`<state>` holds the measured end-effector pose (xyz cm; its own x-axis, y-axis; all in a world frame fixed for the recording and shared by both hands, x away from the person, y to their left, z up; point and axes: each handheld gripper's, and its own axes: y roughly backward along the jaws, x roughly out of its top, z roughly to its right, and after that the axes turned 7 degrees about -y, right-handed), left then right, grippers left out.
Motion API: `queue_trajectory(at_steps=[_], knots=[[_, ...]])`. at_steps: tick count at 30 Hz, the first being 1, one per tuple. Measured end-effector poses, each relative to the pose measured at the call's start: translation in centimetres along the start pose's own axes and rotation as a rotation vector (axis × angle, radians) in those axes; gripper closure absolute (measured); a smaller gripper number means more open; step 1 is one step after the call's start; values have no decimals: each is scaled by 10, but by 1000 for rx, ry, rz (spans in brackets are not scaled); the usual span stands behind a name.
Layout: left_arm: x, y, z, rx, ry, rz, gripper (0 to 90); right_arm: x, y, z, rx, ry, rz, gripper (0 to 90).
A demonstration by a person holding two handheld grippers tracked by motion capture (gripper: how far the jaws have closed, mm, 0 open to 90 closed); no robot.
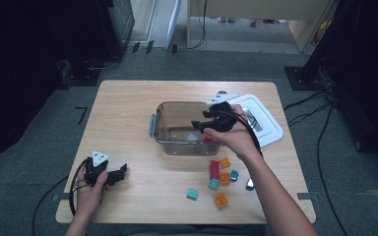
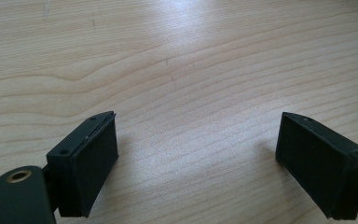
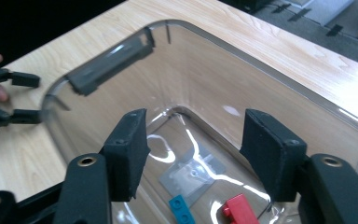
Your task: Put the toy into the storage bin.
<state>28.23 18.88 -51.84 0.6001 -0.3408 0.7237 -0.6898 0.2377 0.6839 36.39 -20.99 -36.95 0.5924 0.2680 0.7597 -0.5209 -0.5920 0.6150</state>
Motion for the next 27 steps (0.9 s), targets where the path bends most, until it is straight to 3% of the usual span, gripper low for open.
queue_trajectory(at_steps=[14, 27], knots=[[0, 0, 0, -1, 1, 0, 127, -18, 32, -30, 49, 72, 44, 210], [0, 0, 0, -1, 1, -1, 128, -45, 39, -56, 95, 133, 5, 144]])
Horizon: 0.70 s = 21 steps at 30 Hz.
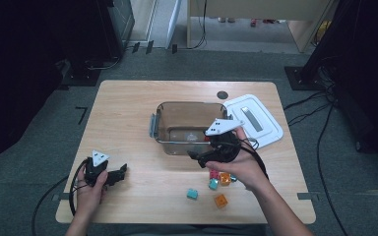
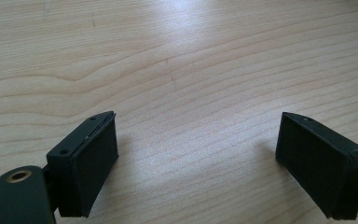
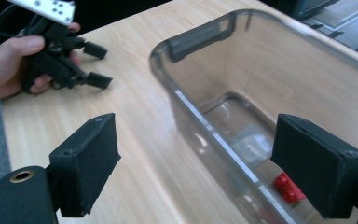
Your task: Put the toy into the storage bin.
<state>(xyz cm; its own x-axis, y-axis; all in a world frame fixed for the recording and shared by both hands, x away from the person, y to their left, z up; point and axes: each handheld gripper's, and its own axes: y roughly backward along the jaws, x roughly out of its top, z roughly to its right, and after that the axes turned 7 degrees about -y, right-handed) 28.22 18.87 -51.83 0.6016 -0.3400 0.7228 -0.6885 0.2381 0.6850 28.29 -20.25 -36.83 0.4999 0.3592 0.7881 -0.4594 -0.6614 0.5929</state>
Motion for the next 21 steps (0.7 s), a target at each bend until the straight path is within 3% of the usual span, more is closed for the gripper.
queue_trajectory(at_steps=[4, 15, 21], knots=[[0, 0, 0, 0, 0, -1, 128, -9, -2, -9, 7, 34, -16, 144], [0, 0, 0, 0, -1, 0, 127, -35, -14, -26, 52, 59, -33, 148], [0, 0, 0, 0, -1, 0, 127, -56, -23, -32, 94, 98, -16, 249]])
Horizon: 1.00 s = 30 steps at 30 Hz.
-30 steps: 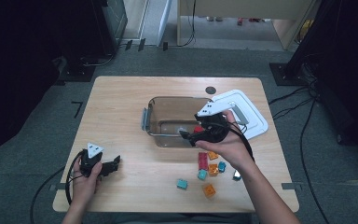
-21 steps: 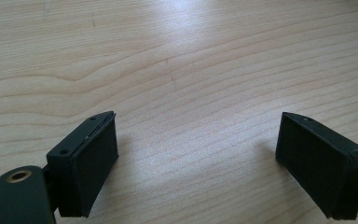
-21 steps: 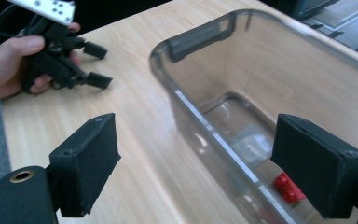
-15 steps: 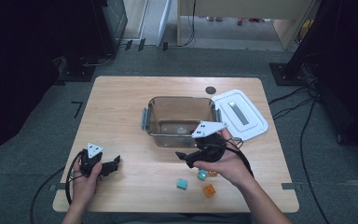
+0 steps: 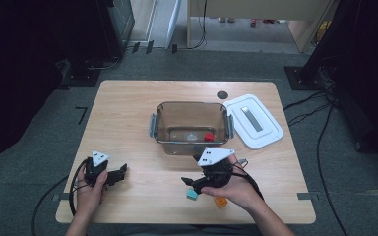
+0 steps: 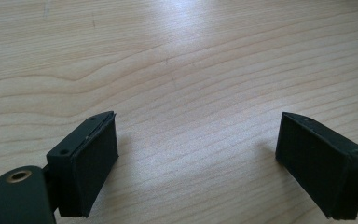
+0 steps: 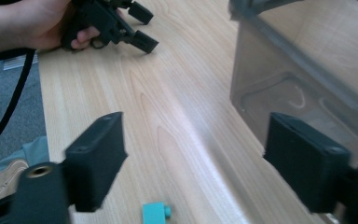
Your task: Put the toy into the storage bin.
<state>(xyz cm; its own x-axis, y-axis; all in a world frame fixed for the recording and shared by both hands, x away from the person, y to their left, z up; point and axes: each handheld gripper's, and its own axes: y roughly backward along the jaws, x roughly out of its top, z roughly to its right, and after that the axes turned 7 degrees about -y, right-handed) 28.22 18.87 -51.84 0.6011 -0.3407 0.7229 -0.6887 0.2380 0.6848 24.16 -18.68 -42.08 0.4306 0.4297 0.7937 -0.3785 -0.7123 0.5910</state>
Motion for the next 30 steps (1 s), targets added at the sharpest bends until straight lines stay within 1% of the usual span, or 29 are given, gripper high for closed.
queue_trajectory(at_steps=[2, 4, 7, 9, 10, 11, 14, 20, 24, 28, 30], knots=[[0, 0, 0, 0, 0, 0, 127, -6, -3, 0, 10, -2, 0, 273], [0, 0, 0, 0, 0, 0, 128, -14, -7, 0, 23, -2, -3, 325], [0, 0, 0, 0, 0, 0, 128, -23, -12, 0, 26, -13, -24, 371], [0, 0, 0, 0, 0, 0, 128, -31, -16, 0, 28, -22, -40, 442], [0, 0, 0, 0, 0, 0, 128, -34, -18, 0, 29, -23, -50, 504], [0, 0, 0, 0, 0, 0, 127, -37, -20, 0, 38, -17, -64, 523], [0, 0, 0, 0, 0, 0, 127, -45, -27, -1, 51, 1, -110, 555], [0, 0, 0, 0, 0, 0, 128, -56, -35, -1, 63, -4, -165, 636], [0, 0, 0, 0, 0, 0, 128, -62, -38, -2, 61, 4, -200, 649], [0, 0, 0, 0, 0, 1, 128, -66, -41, -3, 62, 8, -228, 630], [0, 0, 0, 0, 0, 1, 128, -67, -42, -3, 50, 16, -245, 631]])
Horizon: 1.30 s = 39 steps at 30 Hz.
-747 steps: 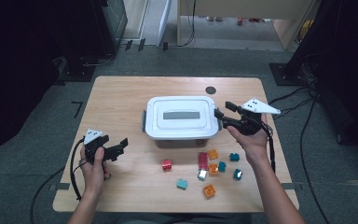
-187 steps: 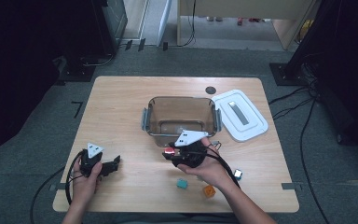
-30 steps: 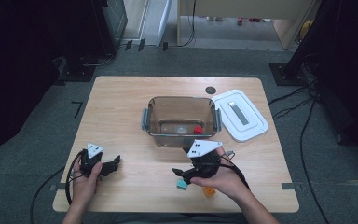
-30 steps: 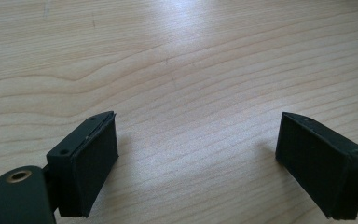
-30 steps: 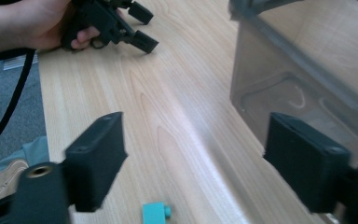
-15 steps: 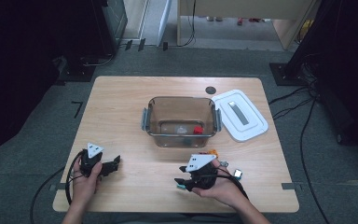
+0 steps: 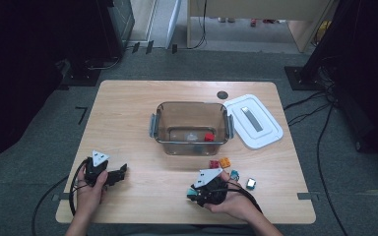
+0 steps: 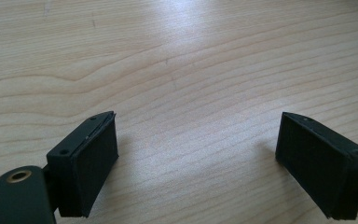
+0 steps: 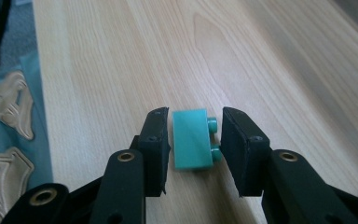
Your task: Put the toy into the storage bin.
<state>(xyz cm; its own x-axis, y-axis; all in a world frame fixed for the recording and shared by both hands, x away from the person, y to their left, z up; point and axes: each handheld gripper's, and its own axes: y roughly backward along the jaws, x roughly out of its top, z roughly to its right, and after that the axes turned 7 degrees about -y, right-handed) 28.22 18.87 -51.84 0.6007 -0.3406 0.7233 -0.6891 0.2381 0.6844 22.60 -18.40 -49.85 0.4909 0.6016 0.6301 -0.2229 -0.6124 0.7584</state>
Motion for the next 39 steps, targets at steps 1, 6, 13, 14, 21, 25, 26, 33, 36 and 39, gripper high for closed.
queue_trajectory(at_steps=[1, 6, 13, 14, 21, 25, 26, 33, 36, 39], knots=[[0, 0, 0, 0, 0, 0, 128, 0, -1, 0, -8, 7, -6, 639], [0, 0, 0, 0, 0, 0, 127, -1, -2, 0, -12, 17, -21, 676], [0, 0, 0, 0, 0, 0, 128, 1, 2, 1, 15, -1, -3, 678], [0, 0, 0, 0, 0, 0, 128, 2, 3, 1, 17, -5, 2, 678], [0, 0, 0, 0, 0, 0, 128, 9, 15, 2, 24, -21, 48, 678], [0, 0, 0, 0, 0, 0, 128, 16, 23, 2, 29, -25, 77, 679], [0, 0, 0, 0, 0, -1, 128, 18, 26, 3, 28, -25, 84, 679], [0, 0, 0, 0, 0, 0, 128, 30, 48, 11, 16, -41, 148, 679], [0, 0, 0, 0, 0, 0, 128, 36, 58, 13, 7, -43, 169, 679], [0, 0, 0, 0, 2, 1, 128, 44, 68, 15, 3, -42, 189, 679]])
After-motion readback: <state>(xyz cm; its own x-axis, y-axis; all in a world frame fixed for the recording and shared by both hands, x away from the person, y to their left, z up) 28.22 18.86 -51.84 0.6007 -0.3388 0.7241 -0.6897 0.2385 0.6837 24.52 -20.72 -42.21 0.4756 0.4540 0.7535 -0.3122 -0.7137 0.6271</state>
